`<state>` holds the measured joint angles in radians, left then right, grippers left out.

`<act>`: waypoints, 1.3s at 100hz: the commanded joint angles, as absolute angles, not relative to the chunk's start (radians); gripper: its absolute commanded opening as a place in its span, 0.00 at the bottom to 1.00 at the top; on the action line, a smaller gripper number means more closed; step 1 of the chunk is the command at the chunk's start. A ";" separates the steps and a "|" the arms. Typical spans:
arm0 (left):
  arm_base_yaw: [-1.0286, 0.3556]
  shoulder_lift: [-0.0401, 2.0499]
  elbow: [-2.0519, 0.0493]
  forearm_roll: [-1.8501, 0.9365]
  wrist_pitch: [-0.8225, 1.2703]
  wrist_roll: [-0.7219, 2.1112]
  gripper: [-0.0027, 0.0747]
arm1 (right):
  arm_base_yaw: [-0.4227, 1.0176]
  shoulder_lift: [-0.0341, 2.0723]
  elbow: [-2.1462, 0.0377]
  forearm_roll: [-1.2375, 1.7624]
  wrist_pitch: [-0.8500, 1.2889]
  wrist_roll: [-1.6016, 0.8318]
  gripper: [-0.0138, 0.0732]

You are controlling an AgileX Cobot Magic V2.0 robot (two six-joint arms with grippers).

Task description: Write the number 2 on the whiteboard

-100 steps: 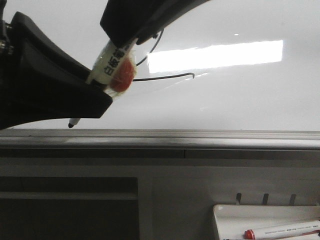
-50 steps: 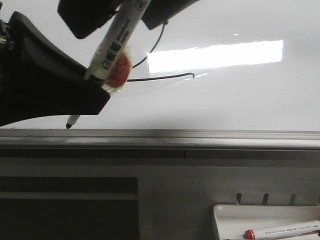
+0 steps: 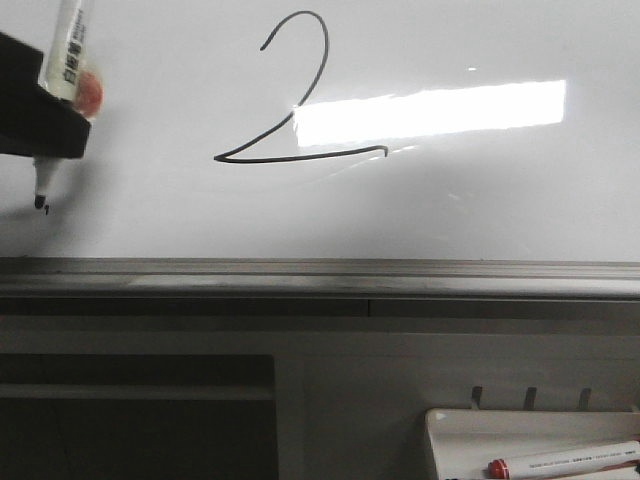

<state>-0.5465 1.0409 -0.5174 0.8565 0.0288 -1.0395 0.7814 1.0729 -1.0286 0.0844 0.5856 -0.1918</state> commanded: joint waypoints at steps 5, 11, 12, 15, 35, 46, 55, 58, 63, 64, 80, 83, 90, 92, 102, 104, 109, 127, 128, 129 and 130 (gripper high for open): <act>-0.440 1.051 -0.555 0.818 -0.148 -1.076 0.01 | 0.771 1.045 -1.065 0.082 0.552 -0.187 0.83; -0.422 1.073 -0.555 0.818 -0.205 -1.081 0.01 | 0.771 1.047 -1.065 0.082 0.554 -0.186 0.83; -0.418 1.080 -0.555 0.818 -0.218 -1.081 0.01 | 0.771 1.047 -1.065 0.082 0.554 -0.186 0.83; -0.419 1.095 -0.555 0.818 -0.240 -1.084 0.01 | 0.771 1.047 -1.065 0.082 0.554 -0.185 0.83; -0.419 1.187 -0.558 0.818 -0.239 -1.139 0.01 | 0.771 1.051 -1.065 0.082 0.556 -0.181 0.83; -0.419 1.214 -0.558 0.818 -0.246 -1.139 0.01 | 0.771 1.051 -1.065 0.082 0.557 -0.181 0.83; -0.419 1.229 -0.558 0.818 -0.253 -1.139 0.01 | 0.771 1.051 -1.065 0.082 0.557 -0.181 0.83; -0.419 1.231 -0.558 0.818 -0.253 -1.139 0.01 | 0.771 1.051 -1.065 0.082 0.557 -0.181 0.83; -0.419 1.238 -0.558 0.818 -0.253 -1.139 0.01 | 0.771 1.051 -1.065 0.082 0.557 -0.181 0.83; -0.419 1.238 -0.558 0.818 -0.253 -1.139 0.01 | 0.771 1.051 -1.065 0.082 0.557 -0.181 0.83; -0.419 1.238 -0.558 0.818 -0.253 -1.139 0.01 | 0.771 1.051 -1.065 0.082 0.560 -0.181 0.83; -0.419 1.238 -0.558 0.818 -0.253 -1.139 0.01 | 0.771 1.051 -1.065 0.082 0.560 -0.181 0.83; -0.419 1.238 -0.558 0.818 -0.253 -1.139 0.01 | 0.771 1.051 -1.065 0.082 0.560 -0.181 0.83; -0.419 1.238 -0.558 0.818 -0.253 -1.139 0.01 | 0.771 1.051 -1.065 0.082 0.560 -0.181 0.83; -0.419 1.238 -0.558 0.818 -0.253 -1.139 0.01 | 0.771 1.051 -1.065 0.082 0.560 -0.181 0.83; -0.419 1.238 -0.558 0.818 -0.253 -1.139 0.01 | 0.771 1.051 -1.065 0.082 0.560 -0.181 0.83; -0.419 1.238 -0.558 0.818 -0.257 -1.139 0.01 | 0.771 1.051 -1.065 0.082 0.560 -0.181 0.83; -0.419 1.238 -0.558 0.828 -0.318 -1.136 0.17 | 0.771 1.051 -1.065 0.082 0.560 -0.181 0.83; -0.419 1.238 -0.558 0.828 -0.322 -1.136 0.19 | 0.771 1.051 -1.065 0.082 0.560 -0.181 0.83; -0.419 1.238 -0.558 0.828 -0.322 -1.136 0.21 | 0.771 1.051 -1.065 0.082 0.560 -0.181 0.83; -0.419 1.238 -0.558 0.826 -0.322 -1.136 0.23 | 0.771 1.051 -1.065 0.082 0.560 -0.181 0.83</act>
<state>-0.4225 1.2482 -0.5309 0.8397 -0.2712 -1.1304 0.7772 1.0663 -1.0286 0.0844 0.6201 -0.1802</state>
